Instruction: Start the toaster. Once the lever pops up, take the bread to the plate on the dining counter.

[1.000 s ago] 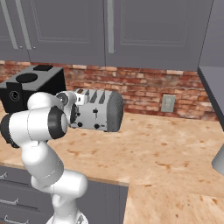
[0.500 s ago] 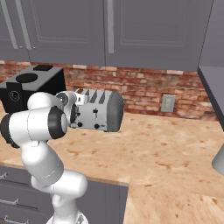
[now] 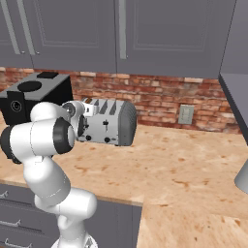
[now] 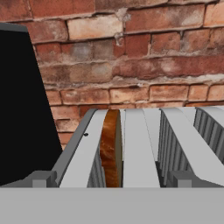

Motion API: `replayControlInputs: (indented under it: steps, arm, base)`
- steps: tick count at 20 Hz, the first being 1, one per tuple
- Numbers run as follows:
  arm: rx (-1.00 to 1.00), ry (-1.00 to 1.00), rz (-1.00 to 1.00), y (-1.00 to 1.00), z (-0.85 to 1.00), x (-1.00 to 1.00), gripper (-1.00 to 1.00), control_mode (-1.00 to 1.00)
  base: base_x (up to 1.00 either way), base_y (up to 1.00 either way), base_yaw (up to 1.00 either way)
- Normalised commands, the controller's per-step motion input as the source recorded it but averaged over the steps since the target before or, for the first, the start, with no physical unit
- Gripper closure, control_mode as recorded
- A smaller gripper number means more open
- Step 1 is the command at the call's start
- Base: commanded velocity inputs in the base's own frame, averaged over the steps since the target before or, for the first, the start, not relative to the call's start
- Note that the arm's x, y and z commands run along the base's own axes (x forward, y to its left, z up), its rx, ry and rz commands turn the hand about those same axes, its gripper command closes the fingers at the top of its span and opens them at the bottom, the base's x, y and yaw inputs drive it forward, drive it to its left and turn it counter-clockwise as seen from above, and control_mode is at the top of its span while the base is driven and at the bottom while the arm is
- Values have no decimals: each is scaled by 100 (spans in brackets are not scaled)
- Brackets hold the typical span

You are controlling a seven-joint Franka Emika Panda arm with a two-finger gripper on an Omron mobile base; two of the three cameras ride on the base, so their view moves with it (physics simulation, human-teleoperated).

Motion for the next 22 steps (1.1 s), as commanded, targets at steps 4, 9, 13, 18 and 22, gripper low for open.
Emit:
replayControlInputs:
  steps: [4, 9, 13, 18, 22]
  arm:
    - [0, 0, 0, 0, 0, 0, -100, -100]
    - [0, 0, 0, 0, 0, 0, -100, -100]
    - [0, 0, 0, 0, 0, 0, -100, -100]
    - [0, 0, 0, 0, 0, 0, -100, -100]
    - [0, 0, 0, 0, 0, 0, -100, -100]
  base:
    - [0, 0, 0]
    - [0, 0, 0]
    - [0, 0, 0]
    - [0, 0, 0]
    - [0, 0, 0]
